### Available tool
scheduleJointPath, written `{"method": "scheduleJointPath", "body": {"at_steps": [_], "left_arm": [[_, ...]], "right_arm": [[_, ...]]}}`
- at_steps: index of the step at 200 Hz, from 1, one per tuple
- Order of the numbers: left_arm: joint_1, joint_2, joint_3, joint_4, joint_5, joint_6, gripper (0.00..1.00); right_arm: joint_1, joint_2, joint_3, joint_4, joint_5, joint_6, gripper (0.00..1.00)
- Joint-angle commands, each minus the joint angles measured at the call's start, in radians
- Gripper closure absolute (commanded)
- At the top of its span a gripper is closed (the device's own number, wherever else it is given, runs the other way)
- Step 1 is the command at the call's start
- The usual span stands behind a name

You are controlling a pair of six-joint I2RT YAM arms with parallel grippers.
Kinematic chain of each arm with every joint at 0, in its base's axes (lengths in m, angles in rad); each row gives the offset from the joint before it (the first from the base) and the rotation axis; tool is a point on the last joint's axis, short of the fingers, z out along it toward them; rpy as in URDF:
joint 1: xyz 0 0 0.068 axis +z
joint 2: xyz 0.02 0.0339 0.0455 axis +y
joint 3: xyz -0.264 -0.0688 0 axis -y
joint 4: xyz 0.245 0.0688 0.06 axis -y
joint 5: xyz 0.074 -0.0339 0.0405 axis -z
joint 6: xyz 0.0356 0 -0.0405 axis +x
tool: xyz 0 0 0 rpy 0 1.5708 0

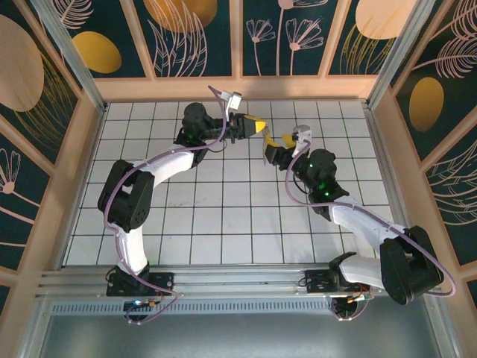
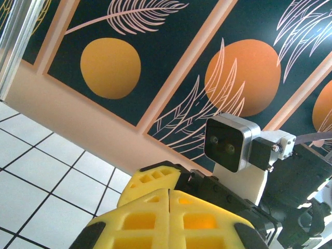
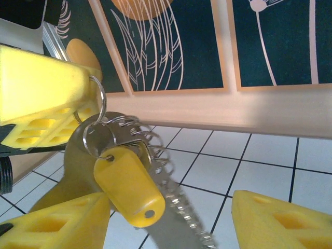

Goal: Put the keys on the keyring

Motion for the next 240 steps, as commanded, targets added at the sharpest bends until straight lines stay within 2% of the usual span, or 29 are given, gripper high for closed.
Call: {"method": "scheduleJointPath", "body": {"at_steps": [1,25,153,240], "left_arm": [[0.000,0.004,0.030,0.064,0.001,-0.017,1.00],[0.000,0.001,0.028,0.068,0.001,-0.020,1.00],[-0.001,-0.002,0.013,0.098,0.001,-0.048,1.00],[-0.001,0.013,0.037,0.089,-0.006,-0.047,1.00]], "right_arm": [[0.003,0.005,0.006,0.049,-0.058,-0.029,0.36],[0.003,0.007,-0.008,0.062,-0.101,-0.028,0.35],[0.004,0.138,0.099,0.096,-0.103,-0.027,0.34],[-0.037,0.076,0.068,0.049,-0.143,-0.047,0.58]]}}
